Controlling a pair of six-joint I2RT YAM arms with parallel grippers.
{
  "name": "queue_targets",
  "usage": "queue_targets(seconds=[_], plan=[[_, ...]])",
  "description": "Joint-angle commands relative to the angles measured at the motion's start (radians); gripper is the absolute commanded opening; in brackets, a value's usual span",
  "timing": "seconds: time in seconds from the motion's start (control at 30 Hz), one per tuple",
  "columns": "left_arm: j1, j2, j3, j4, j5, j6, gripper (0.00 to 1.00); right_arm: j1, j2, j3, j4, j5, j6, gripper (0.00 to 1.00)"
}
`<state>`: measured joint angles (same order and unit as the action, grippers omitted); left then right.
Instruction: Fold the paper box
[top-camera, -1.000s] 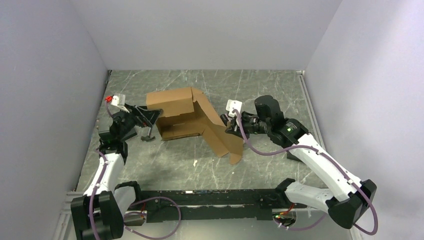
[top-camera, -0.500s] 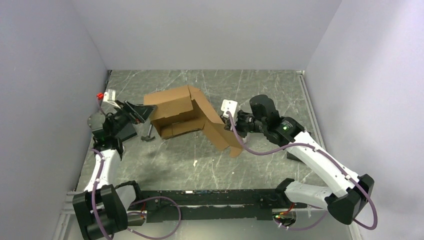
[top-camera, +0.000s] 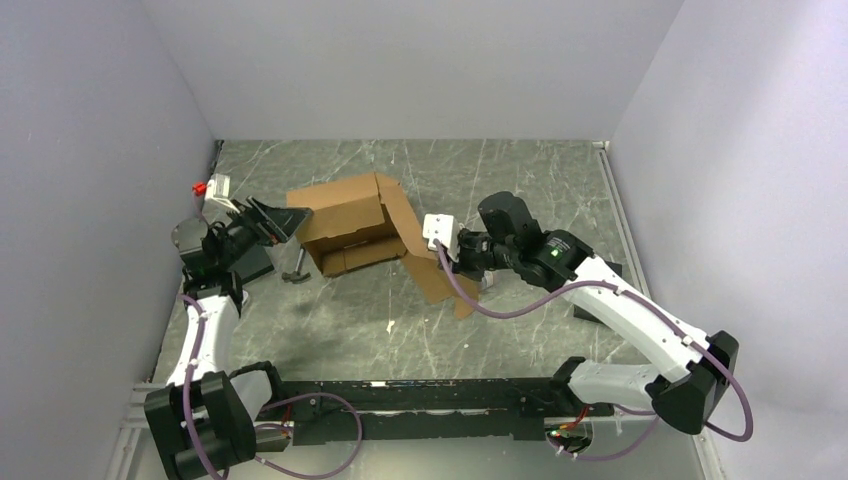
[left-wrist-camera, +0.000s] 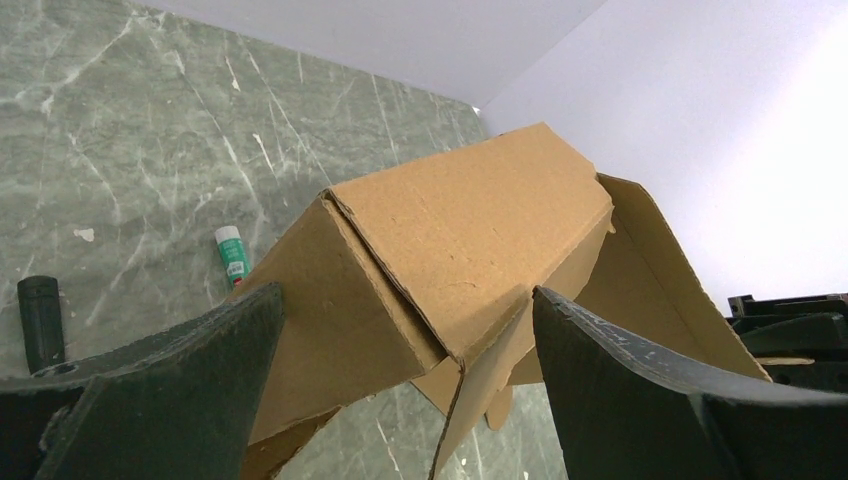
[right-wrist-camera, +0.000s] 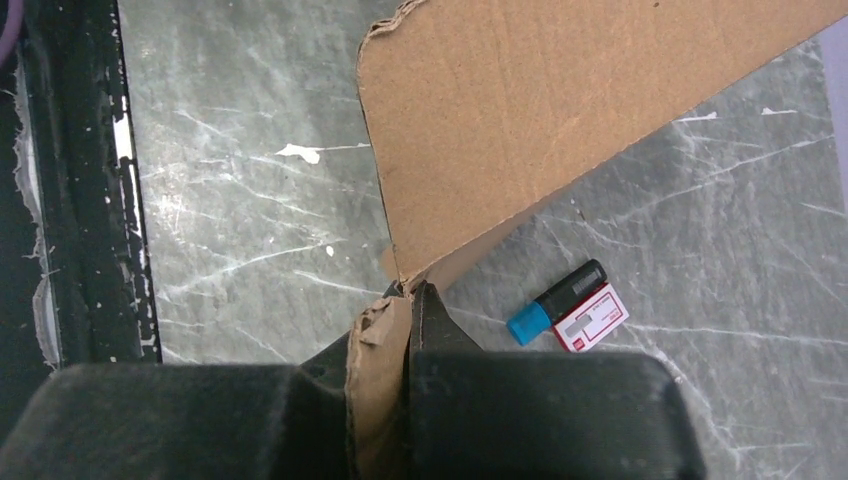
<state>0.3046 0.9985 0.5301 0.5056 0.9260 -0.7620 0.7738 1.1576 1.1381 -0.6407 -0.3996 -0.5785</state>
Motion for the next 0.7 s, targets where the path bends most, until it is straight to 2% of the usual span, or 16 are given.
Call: queue_targets(seconds=[0.0, 0.23, 0.4, 0.67], plan=[[0.002, -0.001, 0.064, -0.045, 0.006, 0.023, 0.99, 0.008, 0.022, 0.051, -0.056, 0.089, -0.033, 0.0], [0.002, 0.013, 0.099, -0.1, -0.013, 0.028, 1.0, 0.008, 0.051, 0.061, -0.052, 0.226, -0.025, 0.0], [0.001, 0.017, 0.118, -0.124, -0.024, 0.019, 0.99, 0.017, 0.066, 0.075, -0.109, 0.079, -0.034, 0.0], [0.001, 0.038, 0.177, -0.202, -0.032, 0.024, 0.99, 0.018, 0.121, 0.125, -0.149, -0.051, -0.004, 0.0]])
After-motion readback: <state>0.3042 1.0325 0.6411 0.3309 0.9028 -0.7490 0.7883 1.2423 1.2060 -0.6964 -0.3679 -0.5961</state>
